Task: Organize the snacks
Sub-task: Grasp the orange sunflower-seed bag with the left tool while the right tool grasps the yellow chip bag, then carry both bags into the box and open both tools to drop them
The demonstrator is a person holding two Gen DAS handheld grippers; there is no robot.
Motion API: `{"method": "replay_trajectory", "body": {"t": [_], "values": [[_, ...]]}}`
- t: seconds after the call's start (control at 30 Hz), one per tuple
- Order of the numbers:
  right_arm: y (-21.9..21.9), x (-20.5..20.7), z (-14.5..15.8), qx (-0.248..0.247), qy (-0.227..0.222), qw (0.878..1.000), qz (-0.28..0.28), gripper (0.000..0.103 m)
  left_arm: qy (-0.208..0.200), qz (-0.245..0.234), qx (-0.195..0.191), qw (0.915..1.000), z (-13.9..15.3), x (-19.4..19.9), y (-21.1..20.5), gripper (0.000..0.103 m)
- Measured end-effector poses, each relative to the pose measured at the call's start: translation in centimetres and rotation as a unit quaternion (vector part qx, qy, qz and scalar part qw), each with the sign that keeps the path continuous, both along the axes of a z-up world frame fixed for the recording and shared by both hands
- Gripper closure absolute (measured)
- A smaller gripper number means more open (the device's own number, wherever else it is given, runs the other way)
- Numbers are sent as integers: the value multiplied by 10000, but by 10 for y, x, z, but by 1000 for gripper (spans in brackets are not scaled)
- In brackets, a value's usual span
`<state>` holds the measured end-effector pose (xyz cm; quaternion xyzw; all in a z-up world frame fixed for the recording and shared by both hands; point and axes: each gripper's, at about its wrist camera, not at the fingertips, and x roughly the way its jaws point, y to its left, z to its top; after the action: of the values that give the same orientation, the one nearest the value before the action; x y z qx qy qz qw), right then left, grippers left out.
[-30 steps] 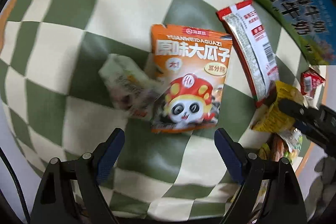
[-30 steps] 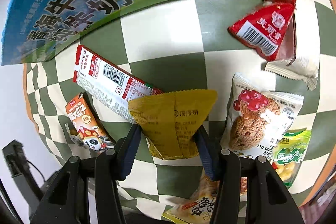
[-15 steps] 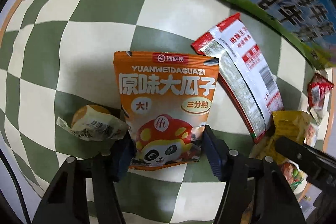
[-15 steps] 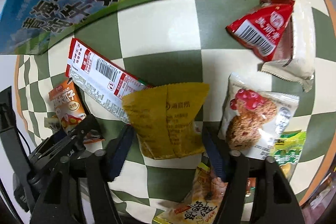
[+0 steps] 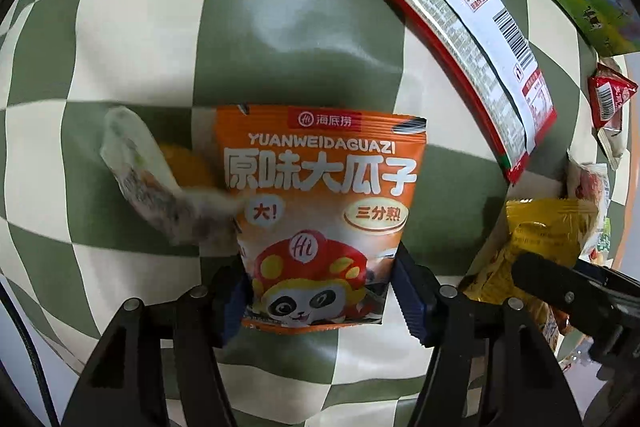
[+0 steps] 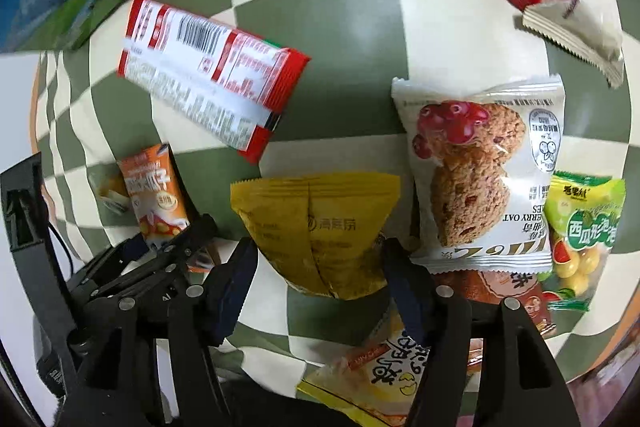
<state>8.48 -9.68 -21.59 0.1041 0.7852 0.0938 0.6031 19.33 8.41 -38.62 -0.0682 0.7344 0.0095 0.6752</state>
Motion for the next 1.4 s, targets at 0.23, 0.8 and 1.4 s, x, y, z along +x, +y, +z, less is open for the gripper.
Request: {"method": "replay_trajectory", "body": {"t": [0.23,0.8,1.4], "values": [[22,-13,6,-442,-407,9958,687,31,-193,-59,141,9997,19,-4,-10,42],[12,-1,63,331,-862,9954,-257,61,-747,-221,-164,9968,102,-12,-48,49],[-29,113,232,1333,-2040,9686,-500,61,-1980,-236,-1144,9732,248,114,-16,48]]}}
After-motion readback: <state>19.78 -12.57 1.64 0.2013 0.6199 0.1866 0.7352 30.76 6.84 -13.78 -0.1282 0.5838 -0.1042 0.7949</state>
